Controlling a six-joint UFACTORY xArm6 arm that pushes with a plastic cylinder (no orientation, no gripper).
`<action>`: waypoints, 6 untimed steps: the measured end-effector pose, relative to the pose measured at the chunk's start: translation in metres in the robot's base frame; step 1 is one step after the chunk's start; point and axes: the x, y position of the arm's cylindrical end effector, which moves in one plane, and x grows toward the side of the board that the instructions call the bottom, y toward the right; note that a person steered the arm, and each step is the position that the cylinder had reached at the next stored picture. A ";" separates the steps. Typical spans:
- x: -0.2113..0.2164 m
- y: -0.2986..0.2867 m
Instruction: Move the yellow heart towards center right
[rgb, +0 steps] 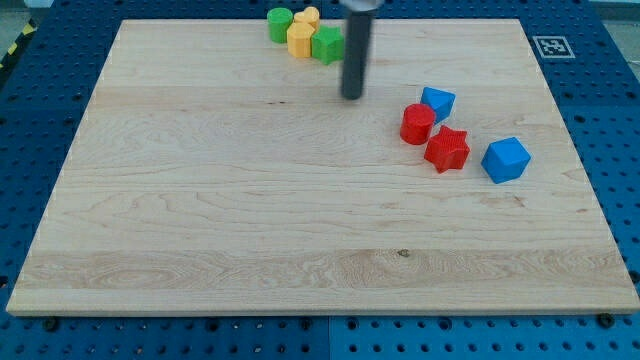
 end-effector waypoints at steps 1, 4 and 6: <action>-0.032 -0.116; -0.158 -0.128; -0.136 0.092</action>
